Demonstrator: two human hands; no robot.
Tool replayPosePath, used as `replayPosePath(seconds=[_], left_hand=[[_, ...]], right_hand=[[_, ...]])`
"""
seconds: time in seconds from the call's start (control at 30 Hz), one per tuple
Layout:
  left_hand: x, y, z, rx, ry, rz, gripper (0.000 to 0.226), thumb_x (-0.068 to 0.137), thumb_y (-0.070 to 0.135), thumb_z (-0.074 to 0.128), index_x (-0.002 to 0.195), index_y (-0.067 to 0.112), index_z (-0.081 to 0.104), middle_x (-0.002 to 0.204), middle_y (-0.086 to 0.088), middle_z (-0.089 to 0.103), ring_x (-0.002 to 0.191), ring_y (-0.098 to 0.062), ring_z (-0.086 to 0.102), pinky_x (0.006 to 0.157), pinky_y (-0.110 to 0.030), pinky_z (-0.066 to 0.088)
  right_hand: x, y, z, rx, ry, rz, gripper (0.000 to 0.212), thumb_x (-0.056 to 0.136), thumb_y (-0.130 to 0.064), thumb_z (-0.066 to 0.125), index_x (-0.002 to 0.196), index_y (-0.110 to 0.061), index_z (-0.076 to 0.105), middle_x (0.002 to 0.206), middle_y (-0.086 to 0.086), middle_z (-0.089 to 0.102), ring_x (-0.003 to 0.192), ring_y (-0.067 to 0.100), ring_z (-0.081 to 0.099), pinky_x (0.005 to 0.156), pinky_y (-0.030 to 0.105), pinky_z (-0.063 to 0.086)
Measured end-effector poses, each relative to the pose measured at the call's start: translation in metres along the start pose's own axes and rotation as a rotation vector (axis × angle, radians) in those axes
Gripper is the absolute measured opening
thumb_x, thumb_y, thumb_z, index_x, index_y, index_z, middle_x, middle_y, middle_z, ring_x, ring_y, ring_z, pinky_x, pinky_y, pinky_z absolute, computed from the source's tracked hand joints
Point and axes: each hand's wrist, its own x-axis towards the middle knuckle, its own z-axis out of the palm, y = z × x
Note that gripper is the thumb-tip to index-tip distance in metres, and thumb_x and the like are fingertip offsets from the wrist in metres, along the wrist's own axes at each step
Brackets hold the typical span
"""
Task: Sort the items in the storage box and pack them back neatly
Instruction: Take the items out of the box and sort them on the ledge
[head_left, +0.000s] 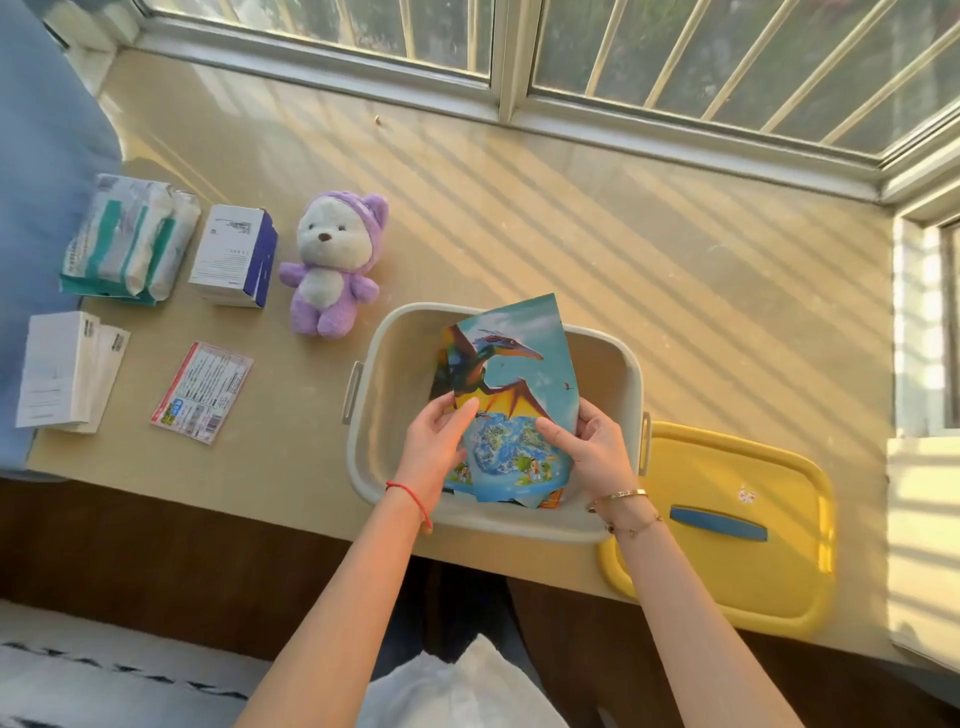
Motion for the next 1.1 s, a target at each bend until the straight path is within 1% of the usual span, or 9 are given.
replayPosePath(seconds=[0.13, 0.27, 0.43, 0.57, 0.67, 0.77, 0.83, 1.0, 1.1], left_hand=[[-0.012, 0.007, -0.007, -0.058, -0.017, 0.118, 0.037, 0.086, 0.009, 0.066, 0.122, 0.007, 0.056, 0.109, -0.007, 0.068, 0.098, -0.019, 0.067, 0.078, -0.031, 0.057], [-0.026, 0.023, -0.018, 0.012, 0.021, 0.238, 0.025, 0.086, 0.009, 0.066, 0.110, 0.009, 0.063, 0.103, -0.008, 0.068, 0.089, -0.015, 0.066, 0.073, -0.029, 0.057], [-0.042, 0.045, -0.053, 0.040, 0.108, 0.325, 0.030, 0.085, 0.006, 0.066, 0.114, 0.005, 0.059, 0.108, -0.014, 0.066, 0.094, -0.020, 0.064, 0.073, -0.026, 0.057], [-0.057, 0.066, -0.093, 0.096, 0.164, 0.366, 0.029, 0.087, 0.005, 0.062, 0.116, 0.005, 0.056, 0.096, -0.005, 0.069, 0.077, -0.007, 0.068, 0.065, -0.021, 0.055], [-0.064, 0.081, -0.129, 0.114, 0.226, 0.374, 0.032, 0.088, 0.009, 0.063, 0.119, 0.008, 0.056, 0.100, -0.003, 0.069, 0.085, -0.012, 0.068, 0.069, -0.024, 0.055], [-0.068, 0.096, -0.169, 0.126, 0.277, 0.388, 0.031, 0.088, 0.011, 0.063, 0.119, 0.008, 0.056, 0.098, 0.000, 0.070, 0.087, -0.014, 0.068, 0.071, -0.027, 0.055], [-0.067, 0.106, -0.196, 0.130, 0.306, 0.388, 0.034, 0.089, 0.012, 0.063, 0.122, 0.007, 0.056, 0.101, 0.000, 0.070, 0.093, -0.019, 0.068, 0.078, -0.033, 0.055], [-0.053, 0.132, -0.263, 0.179, 0.359, 0.375, 0.037, 0.089, 0.012, 0.062, 0.125, 0.007, 0.053, 0.113, -0.010, 0.066, 0.096, -0.023, 0.066, 0.086, -0.039, 0.053], [-0.033, 0.148, -0.301, 0.253, 0.338, 0.349, 0.039, 0.090, 0.014, 0.061, 0.128, 0.007, 0.051, 0.113, -0.007, 0.065, 0.093, -0.020, 0.066, 0.083, -0.036, 0.053]], right_hand=[[-0.013, -0.007, 0.001, -0.092, 0.070, -0.062, 0.032, 0.080, -0.013, 0.074, 0.110, -0.010, 0.062, 0.104, 0.008, 0.072, 0.088, 0.017, 0.071, 0.068, 0.028, 0.058], [-0.023, -0.014, 0.006, -0.177, 0.159, -0.172, 0.030, 0.077, -0.020, 0.077, 0.104, -0.019, 0.064, 0.100, 0.001, 0.073, 0.090, 0.017, 0.071, 0.072, 0.035, 0.059], [-0.036, -0.029, 0.022, -0.109, 0.240, -0.232, 0.025, 0.077, -0.016, 0.077, 0.097, -0.022, 0.064, 0.095, 0.002, 0.072, 0.086, 0.019, 0.069, 0.069, 0.030, 0.058], [-0.044, -0.036, 0.044, -0.091, 0.216, -0.213, 0.025, 0.077, -0.015, 0.077, 0.100, -0.015, 0.065, 0.095, 0.006, 0.072, 0.085, 0.020, 0.069, 0.069, 0.030, 0.059], [-0.048, -0.040, 0.069, -0.081, 0.179, -0.217, 0.027, 0.078, -0.014, 0.076, 0.102, -0.012, 0.064, 0.097, 0.006, 0.072, 0.085, 0.018, 0.070, 0.066, 0.028, 0.058], [-0.049, -0.040, 0.099, -0.096, 0.151, -0.205, 0.028, 0.077, -0.018, 0.077, 0.102, -0.014, 0.065, 0.100, 0.010, 0.072, 0.090, 0.027, 0.070, 0.074, 0.043, 0.059], [-0.047, -0.040, 0.123, -0.113, 0.138, -0.204, 0.024, 0.077, -0.019, 0.078, 0.098, -0.019, 0.065, 0.098, 0.009, 0.072, 0.091, 0.030, 0.070, 0.078, 0.047, 0.058], [-0.037, -0.034, 0.195, -0.137, 0.120, -0.179, 0.022, 0.077, -0.017, 0.078, 0.095, -0.016, 0.065, 0.094, 0.009, 0.072, 0.088, 0.030, 0.070, 0.076, 0.048, 0.058], [-0.026, -0.021, 0.242, -0.146, 0.133, -0.153, 0.025, 0.076, -0.021, 0.079, 0.096, -0.019, 0.065, 0.095, 0.006, 0.072, 0.088, 0.027, 0.070, 0.076, 0.046, 0.058]])
